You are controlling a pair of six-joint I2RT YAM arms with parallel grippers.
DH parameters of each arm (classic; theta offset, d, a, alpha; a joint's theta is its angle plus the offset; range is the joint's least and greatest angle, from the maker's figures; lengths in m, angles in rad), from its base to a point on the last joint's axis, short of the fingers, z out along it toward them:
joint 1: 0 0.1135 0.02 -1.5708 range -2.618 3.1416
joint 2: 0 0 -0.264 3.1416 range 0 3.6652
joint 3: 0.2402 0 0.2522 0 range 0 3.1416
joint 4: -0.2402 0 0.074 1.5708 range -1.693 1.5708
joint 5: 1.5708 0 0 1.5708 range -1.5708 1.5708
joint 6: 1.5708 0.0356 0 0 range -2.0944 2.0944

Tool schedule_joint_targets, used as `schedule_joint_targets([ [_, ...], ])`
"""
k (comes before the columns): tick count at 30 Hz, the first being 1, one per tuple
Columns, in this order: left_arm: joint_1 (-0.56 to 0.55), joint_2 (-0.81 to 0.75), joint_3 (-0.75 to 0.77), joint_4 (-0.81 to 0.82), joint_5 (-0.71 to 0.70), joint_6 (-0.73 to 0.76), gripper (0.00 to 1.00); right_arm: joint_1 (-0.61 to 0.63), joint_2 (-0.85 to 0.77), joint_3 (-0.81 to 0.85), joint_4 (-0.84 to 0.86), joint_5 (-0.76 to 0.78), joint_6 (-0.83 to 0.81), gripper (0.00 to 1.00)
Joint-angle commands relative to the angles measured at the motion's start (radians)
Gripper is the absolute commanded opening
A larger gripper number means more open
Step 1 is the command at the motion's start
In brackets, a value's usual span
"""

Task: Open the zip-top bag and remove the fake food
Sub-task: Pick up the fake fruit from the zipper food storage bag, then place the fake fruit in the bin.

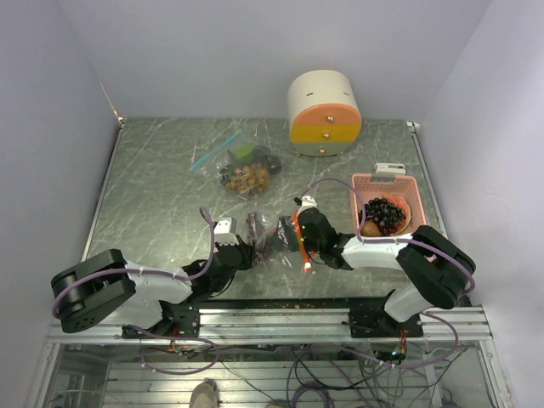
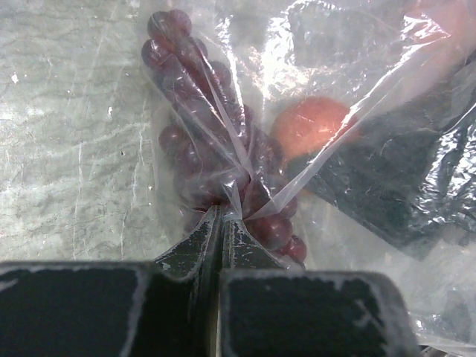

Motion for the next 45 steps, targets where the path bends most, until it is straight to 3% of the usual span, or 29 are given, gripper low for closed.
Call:
schedule_joint_targets([
  [1, 0.002, -0.016, 0.003, -0.036, 0.011, 0.011, 0.1, 0.006, -0.004, 0.026, 0.006, 0.069, -0.014, 0.6],
  [7, 0.002, -0.033, -0.002, -0.046, 0.004, 0.008, 0.1, 0.005, -0.074, 0.001, -0.04, 0.11, -0.014, 0.44],
  [15, 0.002, -0.049, -0.003, -0.056, -0.001, 0.006, 0.1, -0.003, -0.325, -0.038, -0.209, 0.19, -0.049, 0.42],
  [26, 0.004, -0.011, 0.001, -0.02, 0.021, 0.006, 0.09, -0.128, -0.787, 0.01, -0.548, 0.492, -0.107, 0.41],
  [33, 0.004, 0.015, 0.009, -0.005, 0.03, 0.004, 0.1, -0.185, -0.764, 0.081, -0.768, 0.869, -0.108, 0.41],
  [45, 0.003, 0.038, 0.012, 0.005, 0.031, 0.002, 0.1, -0.208, -0.693, 0.102, -0.848, 0.989, -0.031, 0.46],
])
